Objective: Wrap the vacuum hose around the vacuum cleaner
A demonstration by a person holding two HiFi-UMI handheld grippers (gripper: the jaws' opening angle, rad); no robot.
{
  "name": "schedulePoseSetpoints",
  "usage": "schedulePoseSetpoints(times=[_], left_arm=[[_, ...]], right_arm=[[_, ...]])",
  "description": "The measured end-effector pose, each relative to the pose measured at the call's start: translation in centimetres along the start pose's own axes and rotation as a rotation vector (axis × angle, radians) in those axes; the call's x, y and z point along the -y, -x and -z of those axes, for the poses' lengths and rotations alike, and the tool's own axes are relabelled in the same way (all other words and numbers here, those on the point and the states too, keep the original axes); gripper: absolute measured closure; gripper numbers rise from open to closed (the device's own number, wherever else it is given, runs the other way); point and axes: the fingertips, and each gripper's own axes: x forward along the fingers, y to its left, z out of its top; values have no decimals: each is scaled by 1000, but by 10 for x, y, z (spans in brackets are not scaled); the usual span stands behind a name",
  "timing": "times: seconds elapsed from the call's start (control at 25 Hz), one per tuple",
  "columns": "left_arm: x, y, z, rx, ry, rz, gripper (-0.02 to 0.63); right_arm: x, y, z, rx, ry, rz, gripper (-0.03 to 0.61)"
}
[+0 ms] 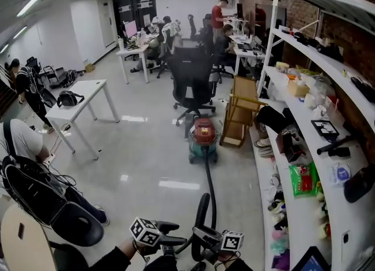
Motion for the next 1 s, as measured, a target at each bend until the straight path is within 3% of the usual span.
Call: schedulePoseSetpoints(times=[0.16,0.28,0.44,0.56,0.64,0.84,1.0], left_arm=[[-7,-14,50,-140,-104,66,259],[-21,-26,58,-159,-149,136,259],[-42,-23,52,-163,-230,194,261],[-69,-10,38,-138,-284,159,269],[-88,6,23,-94,-282,136,450],[-107,57,-8,-77,-310,175,456],[-113,99,-31,-90,-359,212,462]], right_arm=[[-4,-29,-37,112,-21,40,388],[-3,-58,-65,184,-34,87,388],[1,-103,-103,297,-88,111,388],[1,-134,-124,356,-134,99,388],[0,-152,-135,376,-146,91,388],[3,-185,-157,422,-178,44,385],[1,-205,-160,326,-100,34,310]])
